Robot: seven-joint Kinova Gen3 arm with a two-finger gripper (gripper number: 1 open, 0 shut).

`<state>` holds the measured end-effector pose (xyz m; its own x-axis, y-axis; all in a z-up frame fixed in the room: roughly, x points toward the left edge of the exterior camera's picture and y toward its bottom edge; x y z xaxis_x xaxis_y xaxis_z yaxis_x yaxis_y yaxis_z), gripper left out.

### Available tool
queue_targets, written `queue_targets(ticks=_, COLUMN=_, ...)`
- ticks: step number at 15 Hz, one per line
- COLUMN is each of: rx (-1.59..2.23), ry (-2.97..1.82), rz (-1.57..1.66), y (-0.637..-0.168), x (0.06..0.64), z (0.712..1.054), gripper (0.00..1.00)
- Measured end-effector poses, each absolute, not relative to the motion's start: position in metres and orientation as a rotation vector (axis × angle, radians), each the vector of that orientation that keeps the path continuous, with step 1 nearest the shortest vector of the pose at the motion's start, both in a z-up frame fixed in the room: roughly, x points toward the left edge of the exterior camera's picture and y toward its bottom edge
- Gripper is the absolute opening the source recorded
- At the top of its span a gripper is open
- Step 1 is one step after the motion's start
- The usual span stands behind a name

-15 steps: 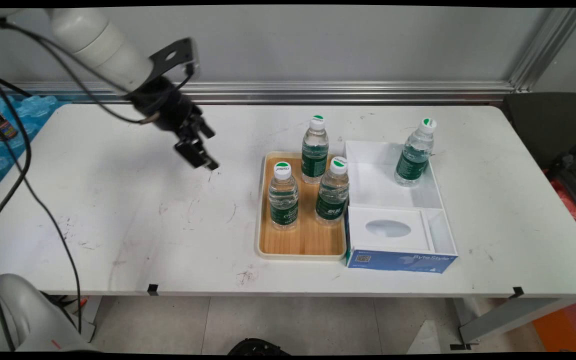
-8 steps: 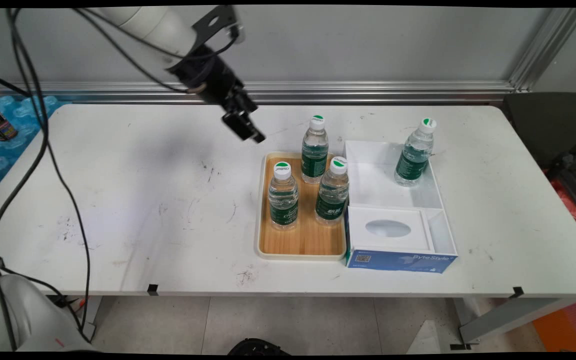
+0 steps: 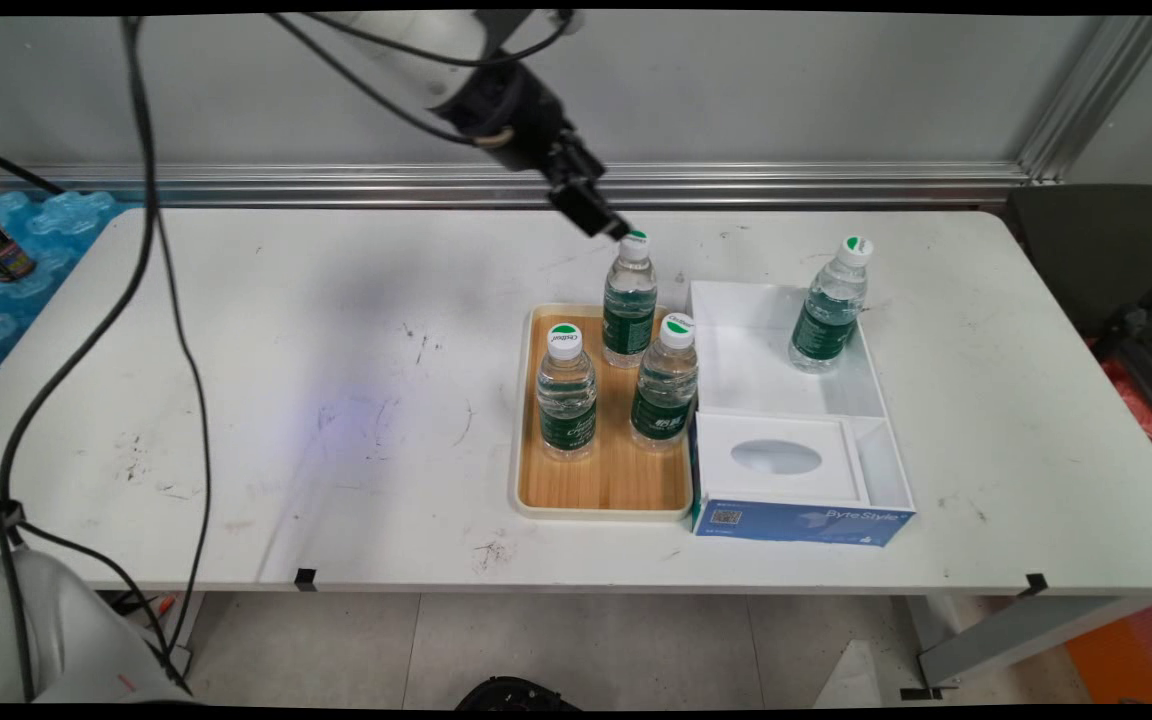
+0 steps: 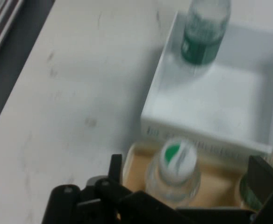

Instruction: Pick up the green bottle from the white box

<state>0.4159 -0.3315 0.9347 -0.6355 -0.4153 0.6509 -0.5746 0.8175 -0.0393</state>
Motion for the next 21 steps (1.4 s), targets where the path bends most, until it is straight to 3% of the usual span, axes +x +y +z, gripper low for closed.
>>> queue_targets(ticks=6, rx=0.683, ry=-2.25, rz=0.293, y=-0.348, x=0.371, z=0.909, gripper=1.0)
queue_targets(ticks=21, rx=0.597, ry=-2.075, rz=0.296, y=-0.402, x=0.279, z=0.801, gripper=1.0)
